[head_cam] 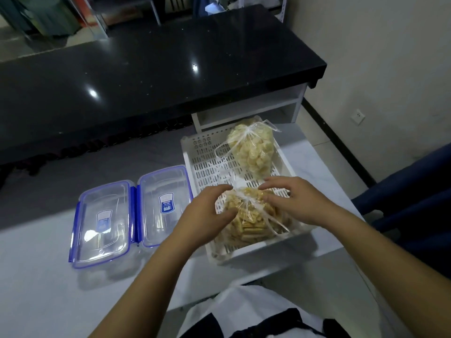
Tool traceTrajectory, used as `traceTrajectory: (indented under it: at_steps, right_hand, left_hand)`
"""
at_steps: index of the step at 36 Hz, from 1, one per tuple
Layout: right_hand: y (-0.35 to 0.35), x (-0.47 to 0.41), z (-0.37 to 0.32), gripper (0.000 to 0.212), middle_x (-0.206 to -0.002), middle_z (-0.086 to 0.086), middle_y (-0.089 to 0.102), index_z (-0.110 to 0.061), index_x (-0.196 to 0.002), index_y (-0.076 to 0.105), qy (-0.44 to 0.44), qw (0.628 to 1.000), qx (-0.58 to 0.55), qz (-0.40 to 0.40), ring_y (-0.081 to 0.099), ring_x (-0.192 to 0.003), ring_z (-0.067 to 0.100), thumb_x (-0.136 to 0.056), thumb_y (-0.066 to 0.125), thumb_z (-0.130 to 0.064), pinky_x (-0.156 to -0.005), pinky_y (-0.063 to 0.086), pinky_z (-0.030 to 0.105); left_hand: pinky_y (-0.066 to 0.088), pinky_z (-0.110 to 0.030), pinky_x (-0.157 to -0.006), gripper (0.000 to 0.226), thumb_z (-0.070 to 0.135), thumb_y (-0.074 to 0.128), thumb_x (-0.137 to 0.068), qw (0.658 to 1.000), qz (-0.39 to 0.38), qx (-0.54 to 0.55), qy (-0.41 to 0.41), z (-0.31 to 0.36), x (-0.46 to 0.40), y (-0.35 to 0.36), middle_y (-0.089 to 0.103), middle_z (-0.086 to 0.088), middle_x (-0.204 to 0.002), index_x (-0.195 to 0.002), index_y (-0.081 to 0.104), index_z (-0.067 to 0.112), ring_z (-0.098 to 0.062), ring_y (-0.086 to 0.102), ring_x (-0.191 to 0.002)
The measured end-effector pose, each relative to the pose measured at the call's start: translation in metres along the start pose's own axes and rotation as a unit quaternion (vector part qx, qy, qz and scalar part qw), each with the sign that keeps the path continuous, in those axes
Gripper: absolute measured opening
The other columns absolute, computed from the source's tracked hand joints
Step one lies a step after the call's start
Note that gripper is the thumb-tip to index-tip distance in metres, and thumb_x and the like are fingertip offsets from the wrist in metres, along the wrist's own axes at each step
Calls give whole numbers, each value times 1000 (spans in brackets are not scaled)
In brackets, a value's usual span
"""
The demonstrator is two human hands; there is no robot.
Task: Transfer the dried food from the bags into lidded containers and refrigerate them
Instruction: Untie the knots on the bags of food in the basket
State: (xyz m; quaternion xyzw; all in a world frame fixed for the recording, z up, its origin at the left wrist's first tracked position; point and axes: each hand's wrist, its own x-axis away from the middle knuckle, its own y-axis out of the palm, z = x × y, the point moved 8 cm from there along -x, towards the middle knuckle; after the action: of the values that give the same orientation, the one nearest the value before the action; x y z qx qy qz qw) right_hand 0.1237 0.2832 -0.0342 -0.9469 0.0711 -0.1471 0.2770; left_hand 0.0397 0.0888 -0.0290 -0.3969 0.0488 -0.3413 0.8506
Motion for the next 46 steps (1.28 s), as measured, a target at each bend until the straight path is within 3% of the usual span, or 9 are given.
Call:
traceTrajectory:
  at_steps: [6,10,15,20,28,34,38,42,46]
  right_hand:
    - [5,-15,-11,28,-133,-13,61,-35,-116,70,-19,996,75,-51,55,-122,10,-89,71,-33,-96,44,28]
    - [10,-24,-15,21,-140,-11,58,-32,-110,73,-40,985,150,-74,52,-127,14,-89,71,-31,-100,43,31]
    - [16,-31,-23,4,-112,-12,66,-31,-90,71,-79,977,178,-84,60,-103,12,-90,70,-27,-90,51,34]
    - [20,-29,-32,15,-102,-11,60,-29,-82,62,-120,974,168,-91,56,-96,11,-92,66,-19,-89,49,35]
    - [0,-23,-29,17,-85,-12,67,-28,-81,64,-128,989,56,-57,65,-84,5,-93,67,-17,-79,57,37]
    - [-16,-12,-3,20,-79,-13,67,-28,-82,66,-143,989,-28,-6,64,-78,9,-93,66,-11,-70,49,23]
    - [-17,-8,10,19,-82,-8,69,-24,-85,68,-136,988,-71,2,67,-83,12,-93,66,-6,-77,56,31]
    - [-21,-12,12,22,-94,-9,72,-30,-99,72,-106,988,-115,12,71,-88,14,-92,68,-9,-81,60,38]
    - [-17,-20,-1,34,-107,-15,69,-44,-116,67,-111,991,-74,-25,66,-100,2,-90,72,-23,-89,57,30]
  left_hand:
    - [49,-31,-84,35,44,66,-90,994,30,-102,-15,25,-12,5,67,15,-117,-124,64,38,-10,62,-108]
    - [42,-29,-71,27,44,62,-92,980,58,-186,-37,29,-17,10,72,13,-107,-116,69,34,-14,64,-100]
    - [38,-28,-64,14,40,64,-93,974,84,-204,-46,30,-20,15,72,10,-94,-99,71,30,-14,63,-86]
    - [42,-30,-65,8,35,63,-93,975,106,-189,-44,32,-15,15,70,9,-91,-94,69,29,-15,63,-85]
    - [53,-34,-79,4,22,71,-91,981,189,-22,-33,16,8,-1,70,13,-88,-89,72,26,-8,65,-85]
    - [47,-7,-76,17,14,76,-88,960,250,115,-49,-7,27,-9,74,17,-87,-86,75,31,3,67,-84]
    - [47,-6,-74,21,14,77,-87,964,233,115,-58,-11,28,-6,73,21,-83,-82,73,35,5,67,-83]
    - [52,-16,-85,15,26,75,-89,970,215,104,-52,-2,22,-9,71,19,-98,-103,73,31,5,64,-96]
    - [44,-16,-97,32,38,70,-91,985,163,53,-14,18,7,-12,65,21,-119,-122,68,32,7,57,-113]
